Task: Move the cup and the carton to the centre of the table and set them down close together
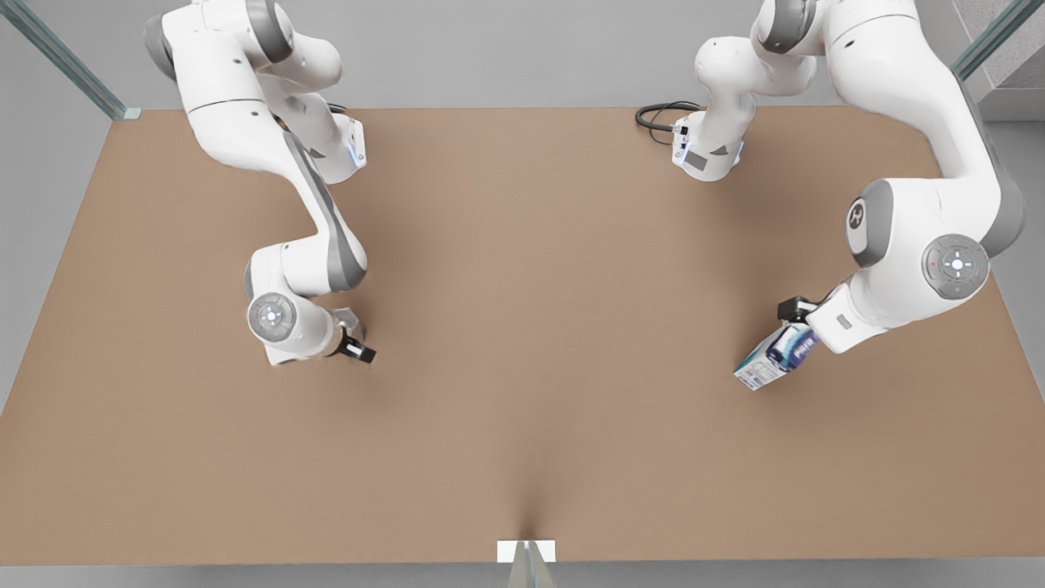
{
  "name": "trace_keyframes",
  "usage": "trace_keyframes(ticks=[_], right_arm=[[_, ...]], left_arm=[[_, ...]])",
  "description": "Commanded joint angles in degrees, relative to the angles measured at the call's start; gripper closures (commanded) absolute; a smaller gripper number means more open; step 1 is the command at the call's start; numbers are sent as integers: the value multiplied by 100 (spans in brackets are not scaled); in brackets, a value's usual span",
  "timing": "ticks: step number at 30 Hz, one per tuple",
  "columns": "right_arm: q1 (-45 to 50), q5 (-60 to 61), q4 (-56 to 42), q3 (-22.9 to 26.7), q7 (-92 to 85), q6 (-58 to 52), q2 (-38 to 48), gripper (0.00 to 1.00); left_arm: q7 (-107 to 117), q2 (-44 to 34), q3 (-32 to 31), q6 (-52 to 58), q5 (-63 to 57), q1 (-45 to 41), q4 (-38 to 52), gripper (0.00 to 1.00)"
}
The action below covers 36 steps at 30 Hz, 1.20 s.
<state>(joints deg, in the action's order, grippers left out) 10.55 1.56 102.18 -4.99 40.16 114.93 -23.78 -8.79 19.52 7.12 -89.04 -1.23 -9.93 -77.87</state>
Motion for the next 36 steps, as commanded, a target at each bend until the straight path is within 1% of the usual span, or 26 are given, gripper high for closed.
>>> trace_keyframes(ticks=[1,2,5,7,10,25,29,30,31,32,33,36], right_arm=[[0,37,47,-2,0,21,5,0],[0,125,292,-2,0,274,48,0],[0,283,478,-2,9,372,66,0],[0,362,759,-2,0,793,66,0],[0,362,935,7,-17,1101,31,0],[-18,354,1559,-11,-87,1181,163,0],[-27,354,1805,-2,-228,1708,101,0],[-27,354,1840,7,-237,1805,92,11],[-27,354,1823,7,-237,1805,84,44],[-27,345,1814,7,-237,1822,75,67],[-44,345,1805,7,-237,1822,75,79],[-44,345,1779,7,-246,1822,84,79]], left_arm=[[0,0,0,0,0,0,0,0],[0,8,0,0,0,0,0,0],[0,26,0,0,0,0,0,0],[9,26,0,-8,0,-9,0,0],[0,43,0,-8,0,0,0,0],[-18,35,0,-8,0,0,0,0],[-26,43,0,-8,0,-9,0,0],[-26,44,0,-8,0,-9,0,0],[-26,44,0,-8,0,-9,0,0],[-26,44,0,-8,0,-9,0,0],[-26,43,0,-8,0,-9,0,0],[-26,35,0,-8,0,-9,0,0]])
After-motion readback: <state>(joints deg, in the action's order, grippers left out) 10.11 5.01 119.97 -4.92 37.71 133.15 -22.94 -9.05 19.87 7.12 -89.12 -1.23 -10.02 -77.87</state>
